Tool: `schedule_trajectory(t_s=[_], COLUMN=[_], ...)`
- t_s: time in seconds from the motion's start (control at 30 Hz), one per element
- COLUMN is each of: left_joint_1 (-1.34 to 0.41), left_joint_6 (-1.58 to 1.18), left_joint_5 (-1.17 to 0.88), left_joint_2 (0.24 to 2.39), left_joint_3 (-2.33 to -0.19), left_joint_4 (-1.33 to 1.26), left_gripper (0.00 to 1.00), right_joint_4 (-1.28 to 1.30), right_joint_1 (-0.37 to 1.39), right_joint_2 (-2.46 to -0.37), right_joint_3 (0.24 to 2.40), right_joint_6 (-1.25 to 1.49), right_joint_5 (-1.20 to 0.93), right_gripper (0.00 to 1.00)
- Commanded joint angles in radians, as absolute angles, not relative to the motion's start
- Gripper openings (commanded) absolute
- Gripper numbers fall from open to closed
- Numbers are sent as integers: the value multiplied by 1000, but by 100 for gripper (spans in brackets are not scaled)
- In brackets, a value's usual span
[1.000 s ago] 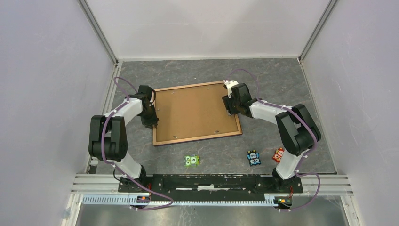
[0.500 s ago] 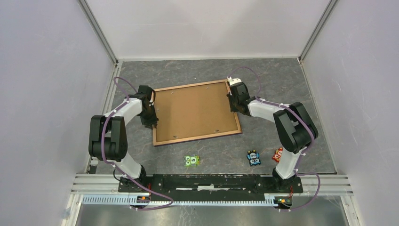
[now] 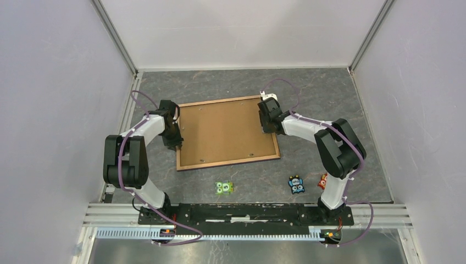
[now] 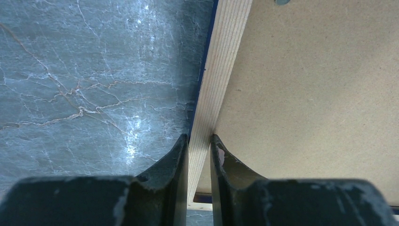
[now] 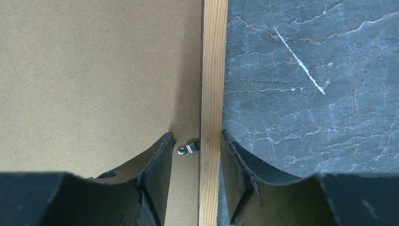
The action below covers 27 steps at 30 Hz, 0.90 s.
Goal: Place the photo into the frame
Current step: Install the photo frame at the center of the board.
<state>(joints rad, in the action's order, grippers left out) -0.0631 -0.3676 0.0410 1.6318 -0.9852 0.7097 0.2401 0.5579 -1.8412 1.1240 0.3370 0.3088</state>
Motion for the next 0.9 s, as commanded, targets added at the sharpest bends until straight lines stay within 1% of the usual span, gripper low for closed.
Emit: schedule_trajectory(t_s=[0.0, 0.07, 0.23, 0.4, 0.53, 0.63, 0.7, 0.73, 0.87], left_joint_1=[-80, -81, -80, -80, -80, -80, -80, -80, -81], left_joint_6=[-453, -471, -506, -591, -630, -645, -653, -651, -646], left_joint_5=[-80, -78, -81, -89, -75, -76, -79, -85, -97], left_joint_2=[1643, 1640, 1621, 1555, 1530, 1533, 1542, 1546, 1558], left_joint_3=[-957, -946, -924, -858, -839, -835, -832, -830, -825], left_joint_4=[655, 655, 656, 609, 599, 597, 594, 589, 582], left_gripper=[7, 3, 2, 2, 2, 2, 2, 2, 2], right_joint_4=[314, 328, 345, 355, 367, 364, 379, 369, 349], right_joint_1=[587, 587, 586, 586, 586, 585, 586, 586, 584], right_joint_2=[-1849, -1860, -1883, -1882, -1868, -1863, -1860, -1851, -1809], right_joint_3=[1146, 1152, 1166, 1175, 1180, 1192, 1209, 1205, 1187], right_joint_6=[375, 381, 401, 440, 470, 490, 497, 499, 501], right_joint_5=[241, 249, 308, 316, 333, 319, 308, 302, 301], right_gripper=[47, 47, 41, 28, 22, 13, 3, 0, 0])
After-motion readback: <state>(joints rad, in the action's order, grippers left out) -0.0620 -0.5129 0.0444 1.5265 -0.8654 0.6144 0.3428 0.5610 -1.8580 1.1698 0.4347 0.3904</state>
